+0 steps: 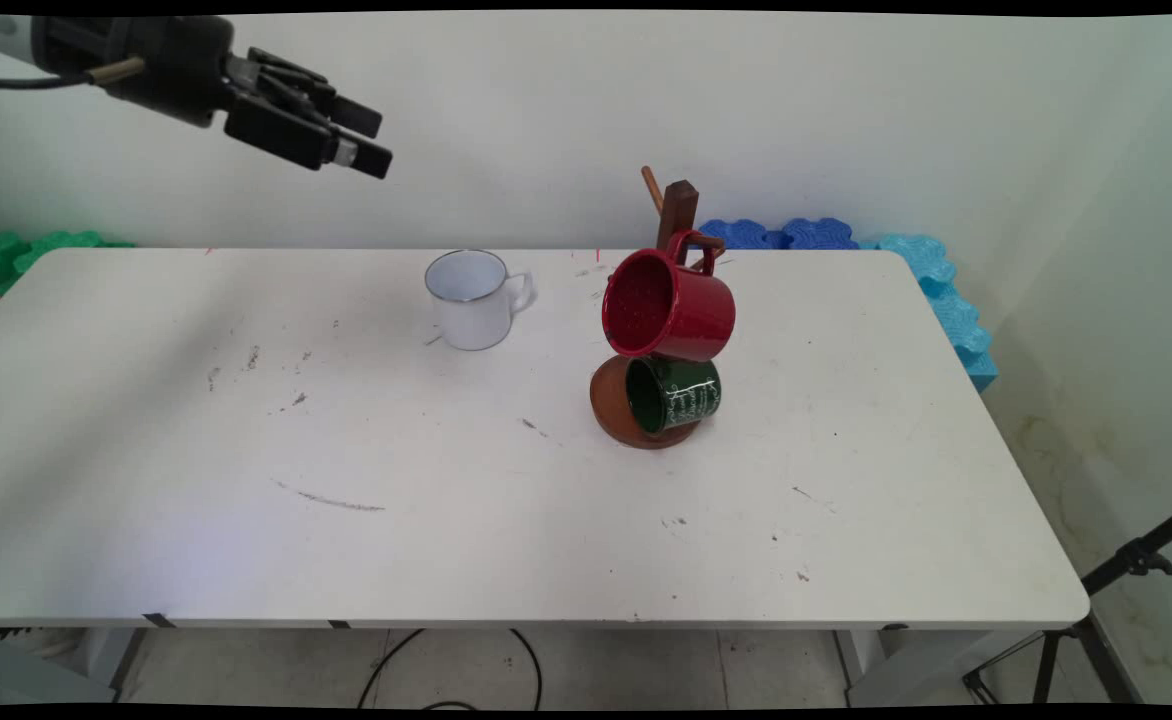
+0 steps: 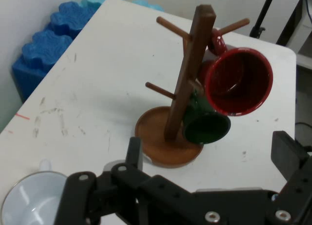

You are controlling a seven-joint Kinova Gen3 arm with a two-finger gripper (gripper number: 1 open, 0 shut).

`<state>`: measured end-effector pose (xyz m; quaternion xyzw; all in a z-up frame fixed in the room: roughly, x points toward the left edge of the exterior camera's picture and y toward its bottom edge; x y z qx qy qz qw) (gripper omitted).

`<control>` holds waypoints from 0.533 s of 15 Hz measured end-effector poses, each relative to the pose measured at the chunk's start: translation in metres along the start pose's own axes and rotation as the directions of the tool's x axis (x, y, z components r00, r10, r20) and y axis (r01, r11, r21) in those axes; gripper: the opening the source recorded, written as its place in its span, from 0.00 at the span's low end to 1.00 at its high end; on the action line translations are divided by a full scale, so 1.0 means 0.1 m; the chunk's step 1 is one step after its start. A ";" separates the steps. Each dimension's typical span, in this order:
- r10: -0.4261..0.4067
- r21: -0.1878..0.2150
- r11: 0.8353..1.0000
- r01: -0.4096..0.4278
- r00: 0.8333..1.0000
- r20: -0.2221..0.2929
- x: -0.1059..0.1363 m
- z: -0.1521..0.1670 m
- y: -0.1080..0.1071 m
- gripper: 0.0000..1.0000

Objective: Pick up the red mug from the rack

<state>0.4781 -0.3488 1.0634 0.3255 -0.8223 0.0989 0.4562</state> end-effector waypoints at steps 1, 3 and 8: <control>-0.006 0.000 1.000 0.006 1.000 -0.004 0.03 0.03 0.02 1.00; -0.022 -0.002 1.000 0.022 1.000 -0.013 0.10 0.10 0.08 1.00; -0.081 -0.014 0.997 0.081 0.997 -0.019 0.33 0.43 0.38 1.00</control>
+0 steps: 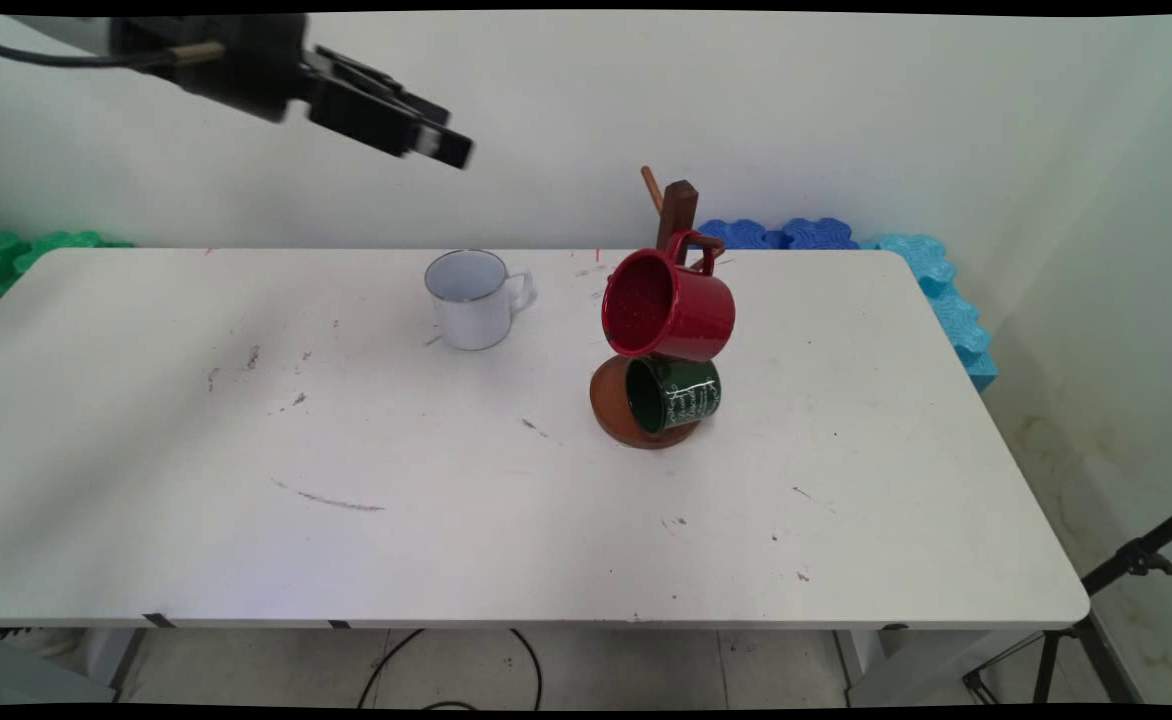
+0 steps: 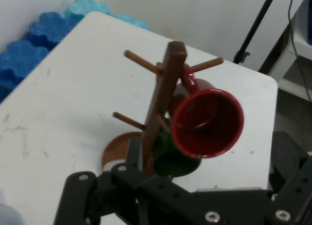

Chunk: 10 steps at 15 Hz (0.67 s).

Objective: Pick up the red mug from the rack

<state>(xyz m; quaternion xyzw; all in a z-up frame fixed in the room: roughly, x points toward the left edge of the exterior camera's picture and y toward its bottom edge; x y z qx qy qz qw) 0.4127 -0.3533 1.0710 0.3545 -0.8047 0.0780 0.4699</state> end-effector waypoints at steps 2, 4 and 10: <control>-0.023 0.001 1.000 0.023 1.000 0.012 0.05 0.16 0.16 1.00; -0.046 0.001 0.999 0.046 0.999 0.029 0.08 0.31 0.34 1.00; -0.105 0.024 0.994 0.103 0.990 0.097 0.01 0.82 0.76 1.00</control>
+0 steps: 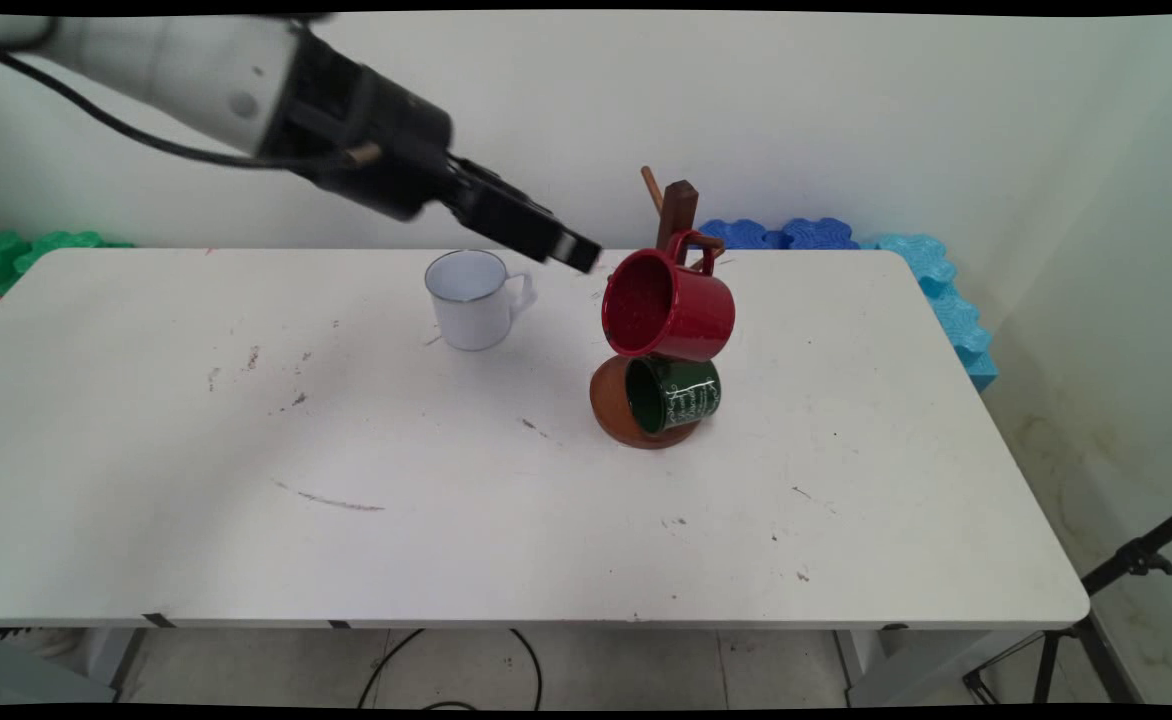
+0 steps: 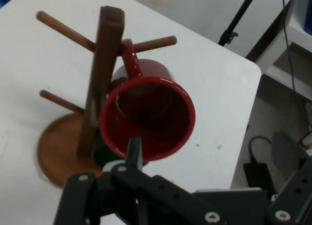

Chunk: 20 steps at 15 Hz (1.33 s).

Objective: Pick up the red mug from the rack

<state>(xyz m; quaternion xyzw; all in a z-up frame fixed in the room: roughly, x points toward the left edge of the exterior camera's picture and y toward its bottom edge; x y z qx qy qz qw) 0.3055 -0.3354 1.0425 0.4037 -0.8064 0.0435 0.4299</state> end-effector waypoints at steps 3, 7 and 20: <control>-0.005 0.020 1.000 0.005 1.000 0.019 -0.06 0.31 0.08 1.00; 0.007 0.041 0.999 -0.008 1.000 0.027 -0.13 0.69 0.10 1.00; 0.057 0.063 0.996 -0.058 0.998 0.013 -0.18 1.43 0.08 1.00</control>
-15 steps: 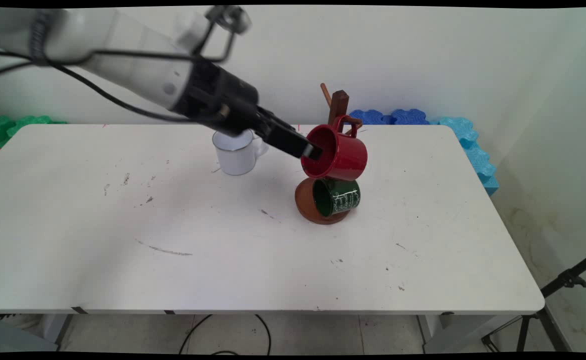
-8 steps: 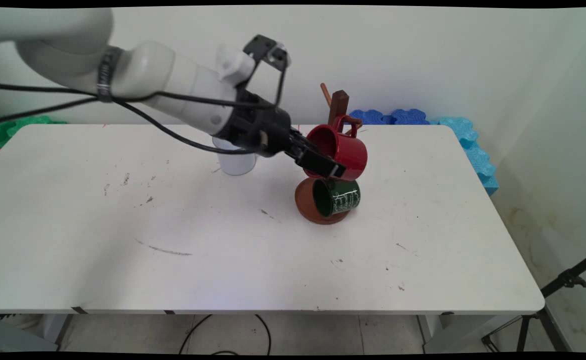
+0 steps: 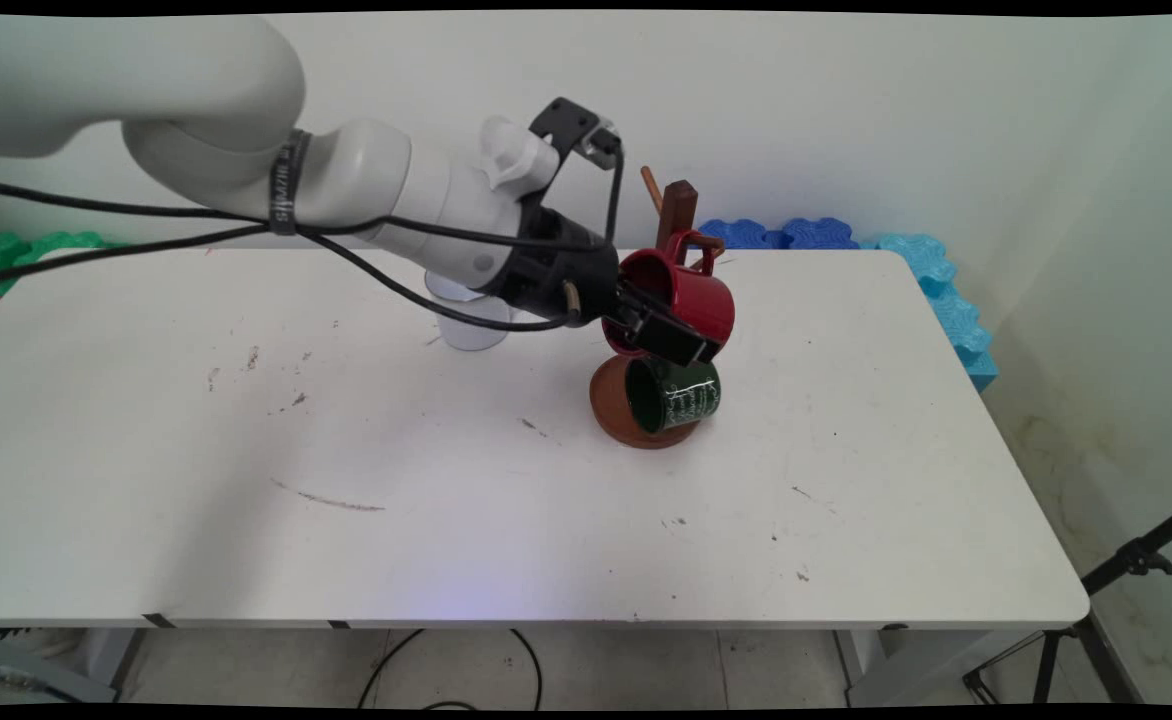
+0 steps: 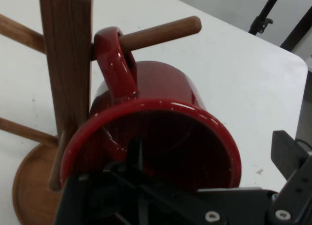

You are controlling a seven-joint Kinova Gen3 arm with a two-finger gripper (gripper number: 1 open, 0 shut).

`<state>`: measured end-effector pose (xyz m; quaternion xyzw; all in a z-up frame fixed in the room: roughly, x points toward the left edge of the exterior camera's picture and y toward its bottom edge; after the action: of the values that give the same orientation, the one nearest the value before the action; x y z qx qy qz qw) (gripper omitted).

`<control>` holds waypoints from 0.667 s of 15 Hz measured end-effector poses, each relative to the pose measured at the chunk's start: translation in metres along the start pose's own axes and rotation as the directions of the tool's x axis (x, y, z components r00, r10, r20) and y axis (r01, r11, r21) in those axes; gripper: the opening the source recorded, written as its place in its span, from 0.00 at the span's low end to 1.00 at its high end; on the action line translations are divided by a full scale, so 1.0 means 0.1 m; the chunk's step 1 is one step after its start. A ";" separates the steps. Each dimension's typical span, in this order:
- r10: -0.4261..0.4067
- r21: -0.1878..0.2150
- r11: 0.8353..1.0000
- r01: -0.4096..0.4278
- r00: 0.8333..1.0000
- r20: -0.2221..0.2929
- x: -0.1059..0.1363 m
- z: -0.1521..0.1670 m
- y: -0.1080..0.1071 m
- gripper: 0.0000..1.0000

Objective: Pick up the red mug from the rack

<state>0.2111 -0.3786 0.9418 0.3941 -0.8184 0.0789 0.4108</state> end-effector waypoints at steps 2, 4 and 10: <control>0.000 0.002 1.000 0.000 1.000 0.000 0.00 0.04 0.00 1.00; -0.002 0.004 1.000 0.002 1.000 -0.001 0.00 0.06 0.00 0.00; -0.005 0.001 1.000 0.005 1.000 -0.009 0.01 0.09 0.01 0.00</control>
<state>0.2041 -0.3824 0.9368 0.3963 -0.8155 0.0800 0.4142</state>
